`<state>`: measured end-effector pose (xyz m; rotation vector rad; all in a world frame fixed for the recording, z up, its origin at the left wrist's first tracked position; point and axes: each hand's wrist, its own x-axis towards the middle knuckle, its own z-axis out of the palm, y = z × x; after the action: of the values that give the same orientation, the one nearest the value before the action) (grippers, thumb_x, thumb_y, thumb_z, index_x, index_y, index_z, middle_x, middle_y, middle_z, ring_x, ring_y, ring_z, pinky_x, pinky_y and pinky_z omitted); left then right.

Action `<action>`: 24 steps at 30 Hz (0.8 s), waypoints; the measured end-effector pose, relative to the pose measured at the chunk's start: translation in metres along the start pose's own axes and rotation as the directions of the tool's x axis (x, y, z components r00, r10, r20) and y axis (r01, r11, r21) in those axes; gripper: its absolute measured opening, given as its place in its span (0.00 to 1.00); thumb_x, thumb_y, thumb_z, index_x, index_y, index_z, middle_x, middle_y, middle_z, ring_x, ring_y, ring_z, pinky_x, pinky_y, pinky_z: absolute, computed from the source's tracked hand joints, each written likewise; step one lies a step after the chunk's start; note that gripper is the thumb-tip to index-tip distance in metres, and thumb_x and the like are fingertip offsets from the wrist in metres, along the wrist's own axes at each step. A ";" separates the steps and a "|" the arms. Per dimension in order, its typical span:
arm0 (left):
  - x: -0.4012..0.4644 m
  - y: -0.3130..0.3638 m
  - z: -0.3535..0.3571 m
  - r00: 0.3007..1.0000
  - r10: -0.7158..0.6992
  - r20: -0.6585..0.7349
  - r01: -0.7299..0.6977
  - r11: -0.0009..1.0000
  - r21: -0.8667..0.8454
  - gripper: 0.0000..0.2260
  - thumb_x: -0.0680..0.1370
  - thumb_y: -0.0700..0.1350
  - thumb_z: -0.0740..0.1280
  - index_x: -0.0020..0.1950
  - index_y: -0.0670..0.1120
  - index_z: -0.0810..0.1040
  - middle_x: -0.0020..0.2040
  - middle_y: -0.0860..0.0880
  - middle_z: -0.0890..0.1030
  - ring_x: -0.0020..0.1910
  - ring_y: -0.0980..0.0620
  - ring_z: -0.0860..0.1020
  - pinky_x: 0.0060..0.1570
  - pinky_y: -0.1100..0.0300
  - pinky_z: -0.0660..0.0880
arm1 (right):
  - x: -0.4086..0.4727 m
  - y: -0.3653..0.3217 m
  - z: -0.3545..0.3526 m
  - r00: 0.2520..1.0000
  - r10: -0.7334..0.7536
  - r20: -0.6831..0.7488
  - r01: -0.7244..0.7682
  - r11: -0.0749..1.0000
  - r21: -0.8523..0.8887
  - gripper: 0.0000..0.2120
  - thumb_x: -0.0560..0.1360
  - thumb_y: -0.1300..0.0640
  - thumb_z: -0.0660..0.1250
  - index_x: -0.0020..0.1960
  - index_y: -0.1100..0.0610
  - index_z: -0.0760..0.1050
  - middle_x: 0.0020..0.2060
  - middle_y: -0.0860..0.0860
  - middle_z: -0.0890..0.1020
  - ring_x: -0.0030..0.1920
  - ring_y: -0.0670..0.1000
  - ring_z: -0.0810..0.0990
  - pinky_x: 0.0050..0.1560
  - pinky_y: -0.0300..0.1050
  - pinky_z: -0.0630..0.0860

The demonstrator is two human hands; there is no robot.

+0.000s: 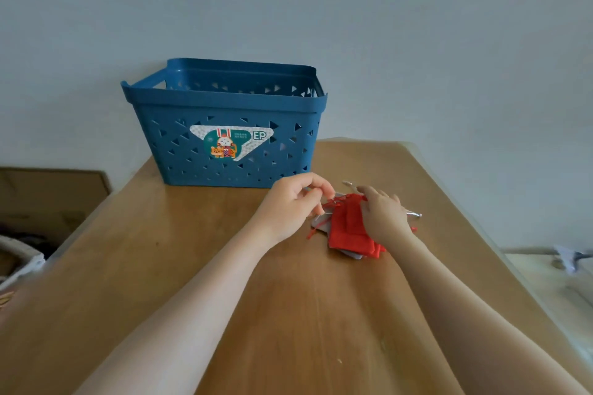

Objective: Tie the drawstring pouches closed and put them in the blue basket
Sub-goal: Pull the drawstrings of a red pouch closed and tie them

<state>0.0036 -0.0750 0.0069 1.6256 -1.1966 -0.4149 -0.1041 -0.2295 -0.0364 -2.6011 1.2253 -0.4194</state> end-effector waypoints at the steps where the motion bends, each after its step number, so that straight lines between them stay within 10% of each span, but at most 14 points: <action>1: -0.003 0.000 0.002 1.000 -0.007 0.005 0.007 1.000 -0.001 0.12 0.79 0.38 0.59 0.44 0.49 0.80 0.32 0.56 0.79 0.35 0.59 0.76 0.42 0.58 0.75 | 0.000 0.001 0.001 1.000 -0.006 0.007 0.006 1.000 -0.011 0.20 0.79 0.58 0.56 0.71 0.51 0.64 0.65 0.55 0.73 0.65 0.60 0.67 0.60 0.51 0.65; 12: -0.032 -0.006 0.016 0.999 -0.053 -0.004 0.053 0.998 -0.044 0.13 0.79 0.36 0.59 0.43 0.49 0.79 0.34 0.58 0.79 0.34 0.61 0.76 0.38 0.67 0.73 | 0.000 0.005 -0.018 0.998 0.009 0.064 -0.004 0.996 -0.091 0.18 0.71 0.50 0.68 0.61 0.50 0.75 0.60 0.55 0.70 0.61 0.59 0.64 0.58 0.50 0.63; 18: -0.032 -0.008 0.009 0.996 -0.035 -0.081 0.033 0.999 -0.028 0.08 0.80 0.42 0.61 0.53 0.54 0.77 0.58 0.57 0.75 0.50 0.58 0.77 0.52 0.63 0.73 | -0.024 -0.013 -0.038 0.968 -0.192 -0.164 0.227 0.946 0.233 0.15 0.70 0.48 0.71 0.51 0.55 0.75 0.54 0.51 0.74 0.60 0.55 0.65 0.61 0.51 0.59; 24: -0.039 0.011 0.015 0.989 -0.082 -0.121 0.059 0.981 -0.183 0.11 0.81 0.51 0.57 0.50 0.53 0.80 0.46 0.57 0.82 0.46 0.64 0.78 0.46 0.72 0.71 | -0.050 -0.049 -0.050 0.863 -0.469 -0.188 0.505 0.799 0.326 0.09 0.69 0.56 0.72 0.43 0.56 0.72 0.37 0.47 0.71 0.38 0.50 0.70 0.38 0.33 0.66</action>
<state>-0.0300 -0.0492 -0.0010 1.5185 -0.9803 -0.4434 -0.1172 -0.1644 0.0184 -2.5489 0.4074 -0.7942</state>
